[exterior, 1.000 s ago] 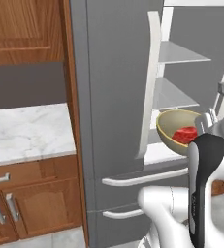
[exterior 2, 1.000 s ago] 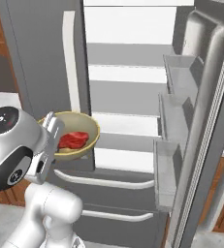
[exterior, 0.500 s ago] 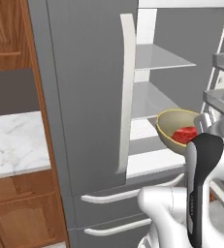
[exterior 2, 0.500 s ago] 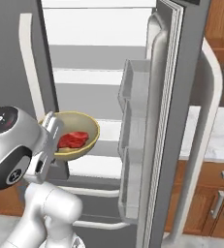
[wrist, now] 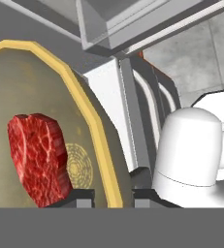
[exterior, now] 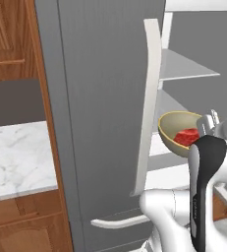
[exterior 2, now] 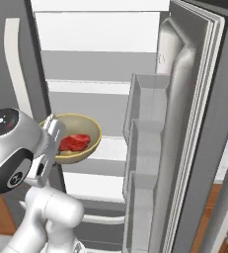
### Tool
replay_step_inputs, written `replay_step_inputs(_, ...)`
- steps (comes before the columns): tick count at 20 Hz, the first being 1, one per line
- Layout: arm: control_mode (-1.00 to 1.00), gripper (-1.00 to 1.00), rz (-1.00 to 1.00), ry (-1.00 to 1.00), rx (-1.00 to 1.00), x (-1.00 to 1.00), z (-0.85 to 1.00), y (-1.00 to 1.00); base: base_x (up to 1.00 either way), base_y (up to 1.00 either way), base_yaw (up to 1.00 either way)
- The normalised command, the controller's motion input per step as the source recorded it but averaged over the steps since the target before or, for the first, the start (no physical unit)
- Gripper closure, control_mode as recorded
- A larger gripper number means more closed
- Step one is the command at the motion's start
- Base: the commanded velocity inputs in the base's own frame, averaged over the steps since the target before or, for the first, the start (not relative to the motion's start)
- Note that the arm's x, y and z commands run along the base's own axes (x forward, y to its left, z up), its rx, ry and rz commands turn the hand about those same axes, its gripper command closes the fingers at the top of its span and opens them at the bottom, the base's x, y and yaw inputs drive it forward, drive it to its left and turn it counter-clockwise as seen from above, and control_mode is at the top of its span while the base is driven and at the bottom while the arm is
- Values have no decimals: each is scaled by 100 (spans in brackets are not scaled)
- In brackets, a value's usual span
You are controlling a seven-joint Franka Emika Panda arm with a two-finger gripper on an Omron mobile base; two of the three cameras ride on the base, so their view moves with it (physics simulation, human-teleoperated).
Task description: Place one of the steaks on the plate and the other in the bowl. Then place the bowl in the fridge.
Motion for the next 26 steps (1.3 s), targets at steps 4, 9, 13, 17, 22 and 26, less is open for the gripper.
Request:
replay_step_inputs(4, 100, 100, 0, 0, 0, 0, 0, 0, 53, -42, 0)
replay_step_inputs(9, 100, 100, 0, 0, 0, 0, 0, 0, 34, -42, -2)
replay_step_inputs(13, 100, 100, 0, 0, 0, 0, 0, 0, -1, -59, -3)
replay_step_inputs(17, 100, 100, 0, 0, 0, 0, 0, 0, 18, -12, -8)
replay_step_inputs(22, 100, 100, 0, 0, 0, 0, 0, 0, 74, 27, -1)
replay_step_inputs(26, 100, 100, 0, 0, 0, 0, 0, 0, 63, 26, 0)
